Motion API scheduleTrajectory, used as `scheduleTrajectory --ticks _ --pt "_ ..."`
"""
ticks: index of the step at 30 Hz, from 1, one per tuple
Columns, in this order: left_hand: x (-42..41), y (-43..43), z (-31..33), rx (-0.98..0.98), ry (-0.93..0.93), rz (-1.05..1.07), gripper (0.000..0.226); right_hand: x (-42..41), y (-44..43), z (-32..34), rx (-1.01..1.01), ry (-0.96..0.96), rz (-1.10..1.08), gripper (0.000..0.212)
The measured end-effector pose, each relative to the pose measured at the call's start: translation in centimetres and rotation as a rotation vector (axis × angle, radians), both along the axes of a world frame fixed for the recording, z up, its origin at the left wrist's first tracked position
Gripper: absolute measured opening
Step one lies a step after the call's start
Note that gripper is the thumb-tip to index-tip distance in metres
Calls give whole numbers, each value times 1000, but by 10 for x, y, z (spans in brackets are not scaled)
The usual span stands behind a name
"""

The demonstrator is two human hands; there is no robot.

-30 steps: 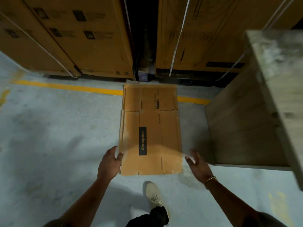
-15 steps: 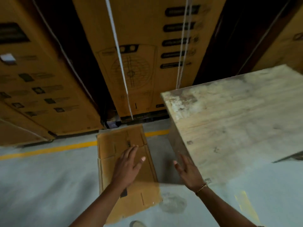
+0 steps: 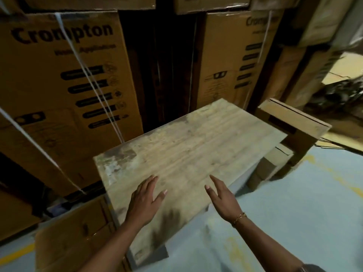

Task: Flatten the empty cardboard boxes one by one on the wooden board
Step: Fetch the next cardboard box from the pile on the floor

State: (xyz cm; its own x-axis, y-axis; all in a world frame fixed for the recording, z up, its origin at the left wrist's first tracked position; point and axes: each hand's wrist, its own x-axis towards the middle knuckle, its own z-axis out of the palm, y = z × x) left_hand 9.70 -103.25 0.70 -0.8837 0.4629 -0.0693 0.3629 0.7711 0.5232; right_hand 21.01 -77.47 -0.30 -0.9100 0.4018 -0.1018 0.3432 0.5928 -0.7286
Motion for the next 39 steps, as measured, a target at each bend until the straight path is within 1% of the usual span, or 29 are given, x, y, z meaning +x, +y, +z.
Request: scheduleTrajectory --ticks 3,9,12,16,18,20,23,25,29,32,34,39 --pt "2 77 6 9 10 -52 95 16 67 13 0 11 -47 63" --pt "1 218 -2 46 -1 -173 111 33 181 16 -14 15 -147 61" --pt "-10 287 -9 60 -18 -218 109 31 239 11 -8 2 -175 61" --pt "-32 381 -19 84 -55 -246 110 21 321 4 -15 -38 -226 67" --pt "-45 430 -22 96 -89 -252 110 13 363 4 -5 -67 -242 59" --pt "-56 479 -23 94 -131 -278 104 6 404 4 10 -87 -256 53" --pt "-64 547 -22 73 -165 -346 77 5 464 3 -16 -124 -313 60" --pt "-67 587 -21 71 -174 -369 68 5 502 2 -23 -130 -319 59" --pt "-74 667 -24 52 -207 -397 66 0 581 2 -58 -126 -353 56" --pt "-77 727 -35 74 -232 -377 66 -8 644 -2 -73 -139 -321 56" --pt "-75 767 -41 85 -253 -342 66 -15 687 -7 -91 -147 -293 54" --pt "-66 860 -57 131 -341 -178 62 -34 794 -22 -133 -195 -195 51"
